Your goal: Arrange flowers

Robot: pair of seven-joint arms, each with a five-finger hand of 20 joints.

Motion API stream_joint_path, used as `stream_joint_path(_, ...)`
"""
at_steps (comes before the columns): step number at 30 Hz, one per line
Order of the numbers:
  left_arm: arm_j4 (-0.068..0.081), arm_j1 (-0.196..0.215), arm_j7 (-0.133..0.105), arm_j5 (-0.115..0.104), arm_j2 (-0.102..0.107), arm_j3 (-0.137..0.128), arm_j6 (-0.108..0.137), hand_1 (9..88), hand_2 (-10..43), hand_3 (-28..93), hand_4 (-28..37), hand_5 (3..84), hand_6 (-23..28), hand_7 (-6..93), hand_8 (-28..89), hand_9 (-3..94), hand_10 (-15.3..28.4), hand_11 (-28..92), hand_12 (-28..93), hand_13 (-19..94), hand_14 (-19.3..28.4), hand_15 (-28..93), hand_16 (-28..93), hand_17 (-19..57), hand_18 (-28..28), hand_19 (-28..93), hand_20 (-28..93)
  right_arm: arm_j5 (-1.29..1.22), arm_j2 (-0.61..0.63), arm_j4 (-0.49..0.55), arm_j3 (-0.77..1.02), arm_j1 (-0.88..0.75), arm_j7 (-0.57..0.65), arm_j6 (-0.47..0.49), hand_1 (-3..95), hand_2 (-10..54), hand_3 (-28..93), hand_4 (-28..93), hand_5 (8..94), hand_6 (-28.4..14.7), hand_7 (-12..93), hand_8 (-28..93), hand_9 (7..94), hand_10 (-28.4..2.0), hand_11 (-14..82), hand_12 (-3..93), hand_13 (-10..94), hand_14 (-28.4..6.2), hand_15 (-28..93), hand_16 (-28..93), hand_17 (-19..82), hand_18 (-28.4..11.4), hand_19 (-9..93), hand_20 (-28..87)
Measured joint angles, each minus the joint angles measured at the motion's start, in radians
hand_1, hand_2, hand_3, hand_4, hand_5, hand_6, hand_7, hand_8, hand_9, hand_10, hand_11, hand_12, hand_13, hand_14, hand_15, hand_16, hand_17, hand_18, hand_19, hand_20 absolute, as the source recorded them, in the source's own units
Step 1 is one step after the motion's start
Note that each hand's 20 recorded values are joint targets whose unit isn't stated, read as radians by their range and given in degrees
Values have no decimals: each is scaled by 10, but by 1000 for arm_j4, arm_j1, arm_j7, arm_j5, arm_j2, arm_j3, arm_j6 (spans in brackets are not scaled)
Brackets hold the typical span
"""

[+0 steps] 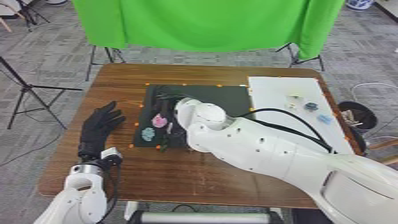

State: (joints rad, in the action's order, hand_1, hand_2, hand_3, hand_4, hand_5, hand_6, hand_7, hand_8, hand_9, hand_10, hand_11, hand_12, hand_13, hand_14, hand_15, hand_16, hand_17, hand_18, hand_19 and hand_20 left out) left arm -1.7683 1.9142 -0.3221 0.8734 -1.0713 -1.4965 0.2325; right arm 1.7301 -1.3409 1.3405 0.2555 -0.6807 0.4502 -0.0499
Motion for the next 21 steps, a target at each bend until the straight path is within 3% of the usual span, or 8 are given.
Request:
stream_joint_path(12,-8,13,2,1,-3,-10,0,135,80,723,-283,444,-1,147,-81,449,127,179,112,383,169,305,4,68,150,105,207,16,65,68,0,49,13,11,390,-95,699,-165,567,25,170,-107,652,-155,100,145,897,-27,631,284,639,-147,932,583)
stream_joint_path(14,-12,20,2,1,-6,-15,1,133,76,725,-283,445,-1,146,-81,449,126,179,112,382,169,305,4,68,150,105,207,24,98,119,25,53,16,52,329,-95,688,-158,511,14,142,-93,595,-161,84,147,866,-39,637,280,604,-155,932,560)
stream_joint_path(19,-24,42,4,1,-9,-31,2,140,14,727,-283,443,0,146,-80,449,127,180,112,382,169,305,4,67,150,106,207,103,225,317,160,45,19,236,186,-95,616,-150,310,-18,29,-43,359,-197,26,113,788,-92,605,253,520,-196,920,449)
stream_joint_path(21,-30,54,4,2,-11,-40,3,144,-2,726,-283,443,0,145,-80,448,127,180,113,382,169,304,4,67,150,105,207,133,284,389,231,33,21,299,154,-95,600,-164,263,-24,7,-36,310,-204,12,103,768,-110,599,248,498,-209,906,438)
